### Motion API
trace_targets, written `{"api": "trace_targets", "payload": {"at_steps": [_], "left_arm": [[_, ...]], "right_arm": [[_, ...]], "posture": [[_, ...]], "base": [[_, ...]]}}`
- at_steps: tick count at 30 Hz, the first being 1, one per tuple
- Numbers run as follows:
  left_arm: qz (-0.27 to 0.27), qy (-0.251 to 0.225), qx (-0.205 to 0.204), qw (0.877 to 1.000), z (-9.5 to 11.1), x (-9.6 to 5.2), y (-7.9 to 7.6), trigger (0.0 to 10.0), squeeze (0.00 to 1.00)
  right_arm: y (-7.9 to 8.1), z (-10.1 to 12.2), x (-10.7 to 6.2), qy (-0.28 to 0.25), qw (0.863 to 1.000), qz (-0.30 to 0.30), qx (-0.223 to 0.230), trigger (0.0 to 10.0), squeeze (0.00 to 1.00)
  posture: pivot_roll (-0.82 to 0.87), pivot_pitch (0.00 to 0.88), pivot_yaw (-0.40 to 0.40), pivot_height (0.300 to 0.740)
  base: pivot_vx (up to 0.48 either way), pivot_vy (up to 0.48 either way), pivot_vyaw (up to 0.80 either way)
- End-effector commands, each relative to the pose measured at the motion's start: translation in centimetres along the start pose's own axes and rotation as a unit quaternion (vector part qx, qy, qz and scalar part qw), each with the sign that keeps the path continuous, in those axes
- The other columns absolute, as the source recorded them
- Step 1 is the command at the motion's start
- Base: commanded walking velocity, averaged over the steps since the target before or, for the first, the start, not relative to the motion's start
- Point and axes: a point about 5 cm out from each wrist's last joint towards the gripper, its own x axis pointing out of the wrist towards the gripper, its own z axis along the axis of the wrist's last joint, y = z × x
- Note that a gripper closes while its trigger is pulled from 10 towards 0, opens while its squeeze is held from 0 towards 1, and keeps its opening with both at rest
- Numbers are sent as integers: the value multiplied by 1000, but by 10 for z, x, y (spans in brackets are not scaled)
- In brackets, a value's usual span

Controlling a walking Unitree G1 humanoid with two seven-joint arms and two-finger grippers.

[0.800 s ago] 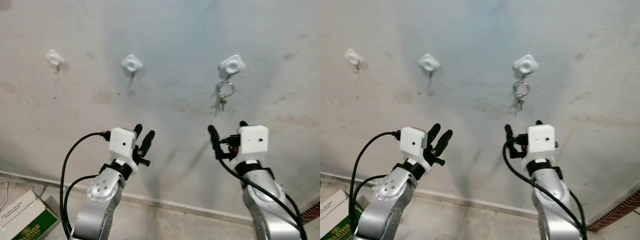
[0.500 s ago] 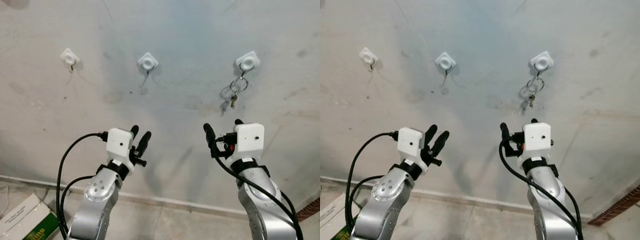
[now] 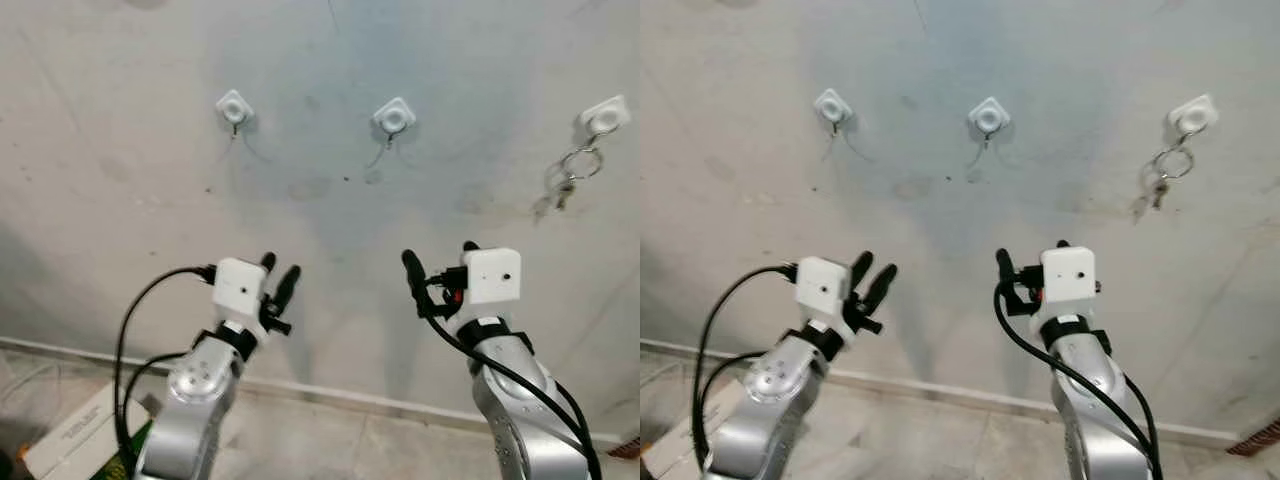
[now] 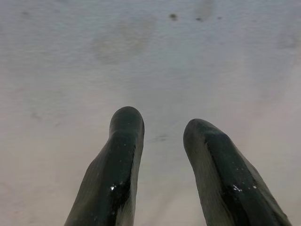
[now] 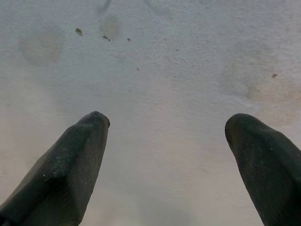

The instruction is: Hang keys on a hook

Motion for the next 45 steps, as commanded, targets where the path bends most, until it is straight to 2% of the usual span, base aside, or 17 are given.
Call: {"api": "trace_targets", "payload": {"at_steps": [1,7,11,15,21,31,45], "left_arm": [[-1,8,7,1000,1,3,1,10000,0],[-4,28,-4,1000,1,10,2,10000,0],[18,37,-37,998,-6,8,9,10000,0],[47,41,-34,997,-10,7,13,10000,0],[49,35,-23,998,-7,7,15,10000,0],[50,34,-26,998,-7,7,15,10000,0],[53,38,-23,998,-7,6,17,10000,0]], "right_arm": [[1,2,3,-2,1000,4,9,10000,0],[4,3,10,0,1000,-2,19,10000,0],[3,1,9,7,1000,-4,23,10000,0],[3,0,9,6,1000,-4,23,10000,0],[5,3,14,0,1000,5,23,10000,0],[2,0,11,6,1000,0,19,10000,0],[-4,0,15,8,1000,-11,14,10000,0]], "posture": [[-81,0,92,740],[-86,0,107,740],[-90,0,110,740],[-86,0,110,740],[-76,0,109,740],[-81,0,109,740],[-79,0,110,740]], "base": [[0,0,0],[0,0,-128],[0,0,-747],[0,0,-711],[0,0,0],[0,0,0],[-257,0,0]]}}
